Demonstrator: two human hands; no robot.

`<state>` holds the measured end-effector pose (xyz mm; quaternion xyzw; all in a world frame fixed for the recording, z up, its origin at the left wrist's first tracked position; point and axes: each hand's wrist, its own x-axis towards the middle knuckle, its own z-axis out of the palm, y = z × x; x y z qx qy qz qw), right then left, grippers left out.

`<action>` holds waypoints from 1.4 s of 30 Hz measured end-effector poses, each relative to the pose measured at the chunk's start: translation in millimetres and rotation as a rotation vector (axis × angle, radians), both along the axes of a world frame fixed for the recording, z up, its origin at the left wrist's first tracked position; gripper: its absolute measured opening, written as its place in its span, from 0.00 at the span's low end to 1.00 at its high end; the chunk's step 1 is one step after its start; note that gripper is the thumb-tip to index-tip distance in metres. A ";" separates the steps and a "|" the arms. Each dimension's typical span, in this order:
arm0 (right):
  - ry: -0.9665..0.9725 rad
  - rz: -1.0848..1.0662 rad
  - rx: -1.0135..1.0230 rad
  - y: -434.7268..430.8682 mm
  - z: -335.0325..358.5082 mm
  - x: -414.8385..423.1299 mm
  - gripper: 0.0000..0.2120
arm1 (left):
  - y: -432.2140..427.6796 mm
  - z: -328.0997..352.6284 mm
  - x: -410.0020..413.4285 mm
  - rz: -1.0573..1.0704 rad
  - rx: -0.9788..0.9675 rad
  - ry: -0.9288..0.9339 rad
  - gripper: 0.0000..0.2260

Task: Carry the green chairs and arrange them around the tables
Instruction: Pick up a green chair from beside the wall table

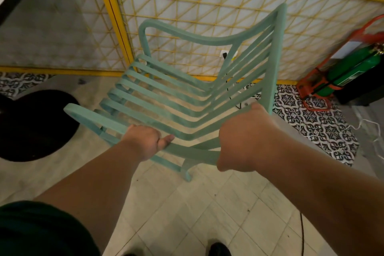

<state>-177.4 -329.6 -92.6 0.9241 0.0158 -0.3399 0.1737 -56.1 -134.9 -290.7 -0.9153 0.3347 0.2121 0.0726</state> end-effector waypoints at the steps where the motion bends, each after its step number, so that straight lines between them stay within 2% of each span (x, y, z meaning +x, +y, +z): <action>1: -0.021 0.014 -0.002 -1.2 -0.7 -0.3 0.18 | -0.9 -0.1 0.0 0.004 0.008 -0.004 0.44; 3: -0.050 0.031 -0.008 -2.7 -0.9 0.3 0.18 | -2.5 2.6 -1.4 0.023 0.025 0.007 0.36; 5: -0.102 0.036 0.013 -4.2 -0.4 1.2 0.19 | -4.2 5.1 -3.9 0.034 0.029 0.019 0.32; 8: -0.228 0.042 0.108 -7.5 -2.0 1.6 0.18 | -6.2 6.2 -7.7 0.060 0.026 -0.012 0.34; 12: -0.329 -0.005 0.199 -19.2 0.4 1.0 0.24 | -12.3 7.7 -15.3 0.108 0.037 -0.002 0.34; 21: -0.397 0.003 0.193 -44.9 1.4 5.2 0.24 | -31.3 6.0 -31.3 0.231 0.035 0.010 0.33; 27: -0.400 0.011 0.166 -59.3 5.8 13.9 0.22 | -39.6 -1.0 -34.6 0.290 0.078 0.087 0.26; 32: -0.451 0.004 0.189 -68.8 5.3 20.4 0.19 | -46.2 -4.8 -36.4 0.308 0.074 0.107 0.26; 36: -0.506 -0.057 0.292 -74.1 -2.0 21.2 0.18 | -45.4 4.0 -39.5 0.325 0.037 0.108 0.24; 39: -0.709 -0.175 0.487 -82.4 -12.0 18.3 0.11 | -44.9 13.9 -43.1 0.287 -0.011 0.116 0.22; 42: -0.810 -0.460 0.509 -84.6 -12.8 12.4 0.31 | -31.2 16.3 -39.9 0.339 -0.167 0.134 0.31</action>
